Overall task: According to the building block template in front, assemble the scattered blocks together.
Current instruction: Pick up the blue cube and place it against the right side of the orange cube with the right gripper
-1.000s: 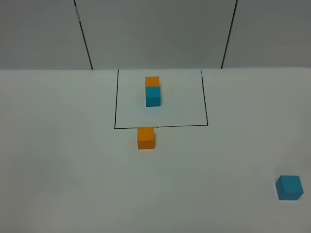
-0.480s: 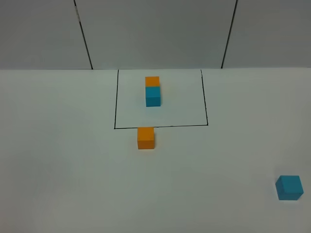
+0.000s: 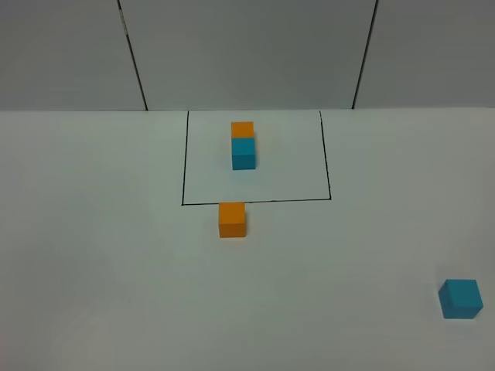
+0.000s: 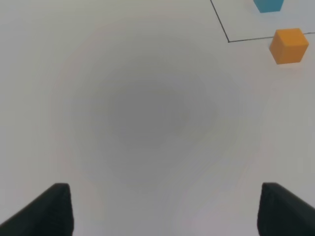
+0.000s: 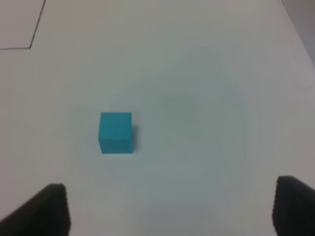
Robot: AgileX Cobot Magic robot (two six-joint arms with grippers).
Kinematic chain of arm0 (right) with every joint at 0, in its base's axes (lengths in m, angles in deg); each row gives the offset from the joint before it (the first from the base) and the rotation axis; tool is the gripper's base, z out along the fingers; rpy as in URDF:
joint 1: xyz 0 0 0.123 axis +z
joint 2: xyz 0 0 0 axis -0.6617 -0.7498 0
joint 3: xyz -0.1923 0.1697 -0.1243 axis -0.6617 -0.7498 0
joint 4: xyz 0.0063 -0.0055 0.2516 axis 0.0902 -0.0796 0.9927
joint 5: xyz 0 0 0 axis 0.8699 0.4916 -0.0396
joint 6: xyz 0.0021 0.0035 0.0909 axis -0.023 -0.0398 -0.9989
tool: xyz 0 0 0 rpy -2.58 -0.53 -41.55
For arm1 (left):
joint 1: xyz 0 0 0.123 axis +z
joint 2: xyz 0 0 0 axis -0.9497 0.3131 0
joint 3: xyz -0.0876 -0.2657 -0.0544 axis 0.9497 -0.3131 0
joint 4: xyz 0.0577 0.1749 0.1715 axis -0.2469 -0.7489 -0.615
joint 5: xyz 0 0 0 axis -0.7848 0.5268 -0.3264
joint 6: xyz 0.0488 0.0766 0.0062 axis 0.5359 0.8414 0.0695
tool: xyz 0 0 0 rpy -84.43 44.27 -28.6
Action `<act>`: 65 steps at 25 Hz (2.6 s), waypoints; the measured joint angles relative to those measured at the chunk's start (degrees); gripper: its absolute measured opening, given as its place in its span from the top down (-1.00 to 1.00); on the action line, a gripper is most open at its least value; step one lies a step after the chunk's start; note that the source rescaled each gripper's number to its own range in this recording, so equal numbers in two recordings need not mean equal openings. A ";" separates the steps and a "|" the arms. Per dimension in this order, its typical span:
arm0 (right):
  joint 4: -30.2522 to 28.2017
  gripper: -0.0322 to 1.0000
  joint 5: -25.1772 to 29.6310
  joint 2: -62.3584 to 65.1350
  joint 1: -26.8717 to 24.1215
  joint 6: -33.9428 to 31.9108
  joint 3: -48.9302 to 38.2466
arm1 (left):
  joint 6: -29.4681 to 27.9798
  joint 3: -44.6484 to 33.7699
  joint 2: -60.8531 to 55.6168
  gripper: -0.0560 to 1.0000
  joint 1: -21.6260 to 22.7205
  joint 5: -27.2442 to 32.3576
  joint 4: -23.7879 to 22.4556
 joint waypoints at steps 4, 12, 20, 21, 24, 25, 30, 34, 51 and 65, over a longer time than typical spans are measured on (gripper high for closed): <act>0.52 -0.41 0.00 0.00 0.00 -0.29 0.00 | -0.06 0.00 0.00 -0.47 0.00 -0.02 0.00; 9.62 -0.74 0.40 -19.85 0.00 -1.97 4.00 | -0.06 0.00 0.00 -0.47 0.00 -0.06 0.00; 13.58 -0.80 -10.05 -56.34 0.00 3.67 9.99 | -0.06 0.00 0.00 -0.47 0.00 -0.13 0.00; 13.64 -0.80 -10.74 -60.37 0.00 3.96 11.62 | -0.06 0.00 0.00 -0.47 0.00 -0.13 0.00; 13.98 -0.80 -11.97 -69.99 0.00 4.31 16.07 | -0.06 0.00 0.00 -0.47 0.00 -0.13 0.00; 13.98 -0.80 -12.28 -72.40 0.00 4.39 17.34 | -0.06 0.00 0.00 -0.47 0.00 -0.19 0.00; 13.69 -0.81 -15.98 -82.74 0.00 4.60 20.12 | -0.06 0.00 0.00 -0.47 0.00 -0.19 0.00; 12.93 -0.81 -17.71 -87.26 0.84 5.17 20.12 | -0.06 0.00 0.00 -0.47 0.00 -0.19 0.00; 8.87 -0.71 -24.65 -98.59 3.40 0.55 20.23 | 0.00 0.00 0.00 -0.47 0.00 -0.19 0.00; 8.19 0.94 -25.49 -100.78 3.40 -3.13 20.27 | 0.00 0.00 0.00 -0.47 0.00 -0.19 0.00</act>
